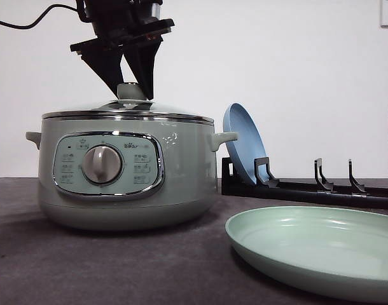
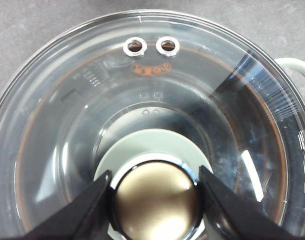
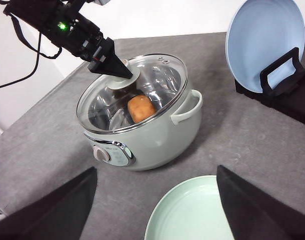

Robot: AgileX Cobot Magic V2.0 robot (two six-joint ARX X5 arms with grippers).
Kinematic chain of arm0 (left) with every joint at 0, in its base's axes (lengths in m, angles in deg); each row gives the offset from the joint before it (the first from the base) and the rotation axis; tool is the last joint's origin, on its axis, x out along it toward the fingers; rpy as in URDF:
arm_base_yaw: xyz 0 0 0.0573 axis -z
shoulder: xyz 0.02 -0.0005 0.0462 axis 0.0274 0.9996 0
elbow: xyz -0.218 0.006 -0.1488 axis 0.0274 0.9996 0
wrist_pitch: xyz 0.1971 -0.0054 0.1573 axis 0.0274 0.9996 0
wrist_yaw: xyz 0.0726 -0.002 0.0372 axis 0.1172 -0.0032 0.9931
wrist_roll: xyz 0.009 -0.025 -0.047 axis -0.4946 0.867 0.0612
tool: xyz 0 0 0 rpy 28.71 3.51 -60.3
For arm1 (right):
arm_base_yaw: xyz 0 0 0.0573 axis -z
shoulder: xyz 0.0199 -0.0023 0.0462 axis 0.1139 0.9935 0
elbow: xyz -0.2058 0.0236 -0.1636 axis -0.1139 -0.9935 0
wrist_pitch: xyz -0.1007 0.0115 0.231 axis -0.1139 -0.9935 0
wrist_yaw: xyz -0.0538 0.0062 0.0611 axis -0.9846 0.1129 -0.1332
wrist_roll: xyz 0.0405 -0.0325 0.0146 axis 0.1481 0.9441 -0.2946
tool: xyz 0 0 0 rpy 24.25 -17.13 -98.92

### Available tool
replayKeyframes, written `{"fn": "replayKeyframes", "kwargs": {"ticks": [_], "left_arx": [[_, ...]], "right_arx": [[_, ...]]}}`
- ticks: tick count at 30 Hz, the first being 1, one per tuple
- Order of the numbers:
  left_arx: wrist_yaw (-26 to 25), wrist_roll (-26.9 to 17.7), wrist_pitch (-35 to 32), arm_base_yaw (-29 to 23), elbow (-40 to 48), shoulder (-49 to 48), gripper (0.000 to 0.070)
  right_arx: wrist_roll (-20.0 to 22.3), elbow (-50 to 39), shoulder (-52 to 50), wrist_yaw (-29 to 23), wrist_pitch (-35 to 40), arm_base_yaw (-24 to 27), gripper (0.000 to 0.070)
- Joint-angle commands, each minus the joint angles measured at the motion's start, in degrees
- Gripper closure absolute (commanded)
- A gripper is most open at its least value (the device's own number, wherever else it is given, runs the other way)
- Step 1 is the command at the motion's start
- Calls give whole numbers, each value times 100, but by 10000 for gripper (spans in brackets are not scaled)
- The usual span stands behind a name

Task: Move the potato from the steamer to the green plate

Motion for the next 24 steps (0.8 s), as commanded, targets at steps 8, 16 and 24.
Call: {"fn": "replayKeyframes", "kwargs": {"ticks": [8, 16, 24], "left_arx": [[-39, 116, 383, 24, -854, 72, 691], [-42, 116, 898, 24, -1805, 71, 691], [-40, 116, 1076, 21, -2202, -124, 691]], "right_arx": [[-74, 63, 17, -7, -175, -24, 221], [-74, 63, 17, -7, -349, -24, 221], [-75, 63, 17, -8, -407, -22, 221]]}}
